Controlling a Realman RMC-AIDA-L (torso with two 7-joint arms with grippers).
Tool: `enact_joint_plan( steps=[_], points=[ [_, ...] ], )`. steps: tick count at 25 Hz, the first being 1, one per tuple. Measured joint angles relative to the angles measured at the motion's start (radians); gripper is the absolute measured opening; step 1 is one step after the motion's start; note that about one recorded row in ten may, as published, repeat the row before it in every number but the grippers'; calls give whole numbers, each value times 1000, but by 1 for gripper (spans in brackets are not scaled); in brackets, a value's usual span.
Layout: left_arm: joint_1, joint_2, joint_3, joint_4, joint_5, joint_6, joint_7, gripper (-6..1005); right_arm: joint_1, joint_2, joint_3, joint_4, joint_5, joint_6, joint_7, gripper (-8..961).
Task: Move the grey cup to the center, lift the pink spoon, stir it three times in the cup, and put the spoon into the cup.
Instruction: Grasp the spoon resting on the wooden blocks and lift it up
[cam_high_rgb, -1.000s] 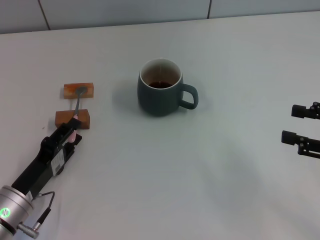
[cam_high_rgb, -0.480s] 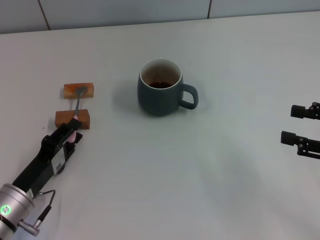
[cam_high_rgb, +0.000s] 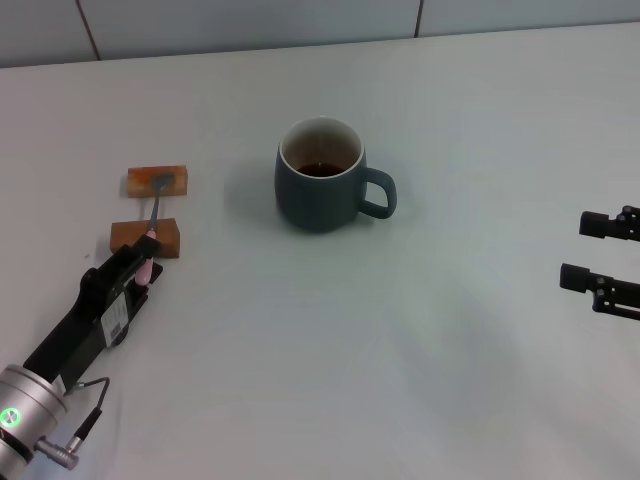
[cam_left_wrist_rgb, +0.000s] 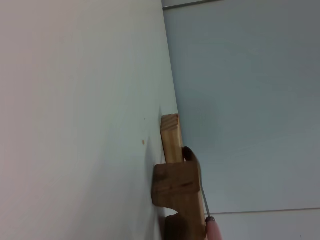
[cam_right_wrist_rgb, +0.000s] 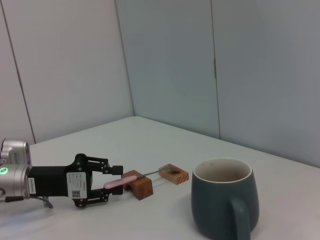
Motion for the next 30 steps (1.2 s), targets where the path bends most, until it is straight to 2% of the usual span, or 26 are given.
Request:
enact_joint_plan(
  steps=[13, 30],
  points=[
    [0, 0, -2, -2, 2, -22, -16, 363, -1, 0, -10, 4, 0, 5, 0, 681],
    [-7, 0, -2, -1, 1, -22, -14, 333, -2, 0, -11, 6, 0, 6, -2, 681]
  ],
)
